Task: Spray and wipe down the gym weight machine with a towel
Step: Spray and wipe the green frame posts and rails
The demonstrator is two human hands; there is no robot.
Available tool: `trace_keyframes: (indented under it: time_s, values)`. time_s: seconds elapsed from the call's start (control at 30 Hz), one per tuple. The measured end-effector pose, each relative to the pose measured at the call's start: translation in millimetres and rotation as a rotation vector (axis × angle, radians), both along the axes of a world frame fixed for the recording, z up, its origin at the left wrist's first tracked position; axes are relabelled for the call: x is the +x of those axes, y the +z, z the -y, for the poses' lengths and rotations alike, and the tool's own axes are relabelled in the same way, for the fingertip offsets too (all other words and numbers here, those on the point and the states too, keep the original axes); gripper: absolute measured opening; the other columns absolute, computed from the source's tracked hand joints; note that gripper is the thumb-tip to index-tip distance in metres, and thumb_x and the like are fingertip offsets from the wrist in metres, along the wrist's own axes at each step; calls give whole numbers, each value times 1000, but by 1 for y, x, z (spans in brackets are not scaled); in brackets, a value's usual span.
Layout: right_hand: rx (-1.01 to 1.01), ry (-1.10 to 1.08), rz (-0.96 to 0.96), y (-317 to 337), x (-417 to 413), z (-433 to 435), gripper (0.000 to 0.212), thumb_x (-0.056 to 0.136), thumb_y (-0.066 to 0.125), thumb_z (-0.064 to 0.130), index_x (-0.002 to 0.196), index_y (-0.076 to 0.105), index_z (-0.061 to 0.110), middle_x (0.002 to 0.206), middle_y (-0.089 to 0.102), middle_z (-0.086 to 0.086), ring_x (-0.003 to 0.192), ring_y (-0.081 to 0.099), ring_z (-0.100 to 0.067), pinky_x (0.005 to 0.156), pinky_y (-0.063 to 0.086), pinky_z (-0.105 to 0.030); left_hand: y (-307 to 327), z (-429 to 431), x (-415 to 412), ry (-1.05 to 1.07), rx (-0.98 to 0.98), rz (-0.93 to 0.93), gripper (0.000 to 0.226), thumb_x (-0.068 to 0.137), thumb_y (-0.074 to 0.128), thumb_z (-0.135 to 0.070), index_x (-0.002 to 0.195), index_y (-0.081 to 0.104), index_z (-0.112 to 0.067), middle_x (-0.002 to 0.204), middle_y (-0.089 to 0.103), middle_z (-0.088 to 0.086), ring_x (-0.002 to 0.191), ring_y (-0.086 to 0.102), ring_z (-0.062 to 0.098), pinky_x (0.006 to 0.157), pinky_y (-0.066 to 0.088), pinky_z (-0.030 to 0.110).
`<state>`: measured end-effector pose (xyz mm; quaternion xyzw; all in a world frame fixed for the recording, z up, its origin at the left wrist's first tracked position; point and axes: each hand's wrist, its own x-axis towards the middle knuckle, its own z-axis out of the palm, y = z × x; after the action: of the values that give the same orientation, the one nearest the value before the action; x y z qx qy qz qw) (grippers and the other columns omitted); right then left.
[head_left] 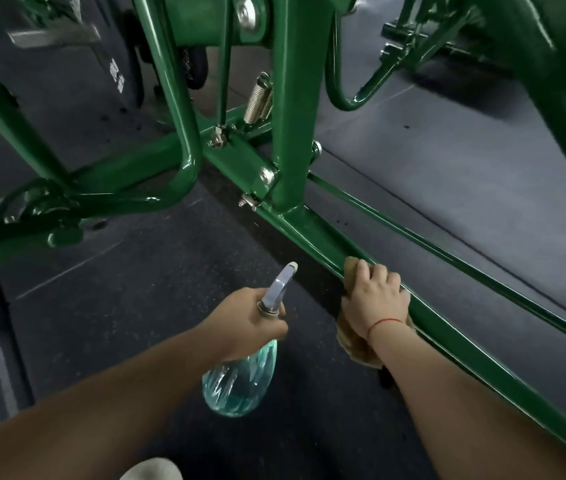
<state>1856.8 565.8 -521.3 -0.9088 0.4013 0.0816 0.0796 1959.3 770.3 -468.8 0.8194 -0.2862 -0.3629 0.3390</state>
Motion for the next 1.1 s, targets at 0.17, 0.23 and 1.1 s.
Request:
trace_keyframes:
  time_s: [0.17,0.23,1.1]
  values:
    - [51,17,-219,25,-26,14,76,93,56,57,155,15,44,152,34,-4,132,41,-36,105,37,-52,-20,-14,8,28,-88,-80,22,65,68,-31,85,69,-22,93,72,18,73,65,28,69,54,40]
    - [62,-58,-258,29,-42,16,68,97,51,54,154,15,50,153,33,-1,132,41,-36,107,36,-56,-31,-14,13,38,-119,-113,24,64,68,-32,85,69,-23,90,71,18,73,65,31,71,57,47]
    - [-137,185,27,-43,200,-24,92,79,71,14,153,21,32,149,29,-11,125,37,-37,95,43,-53,-45,-18,130,125,-79,-184,14,77,63,-20,91,63,-19,65,49,-3,58,39,16,58,36,34]
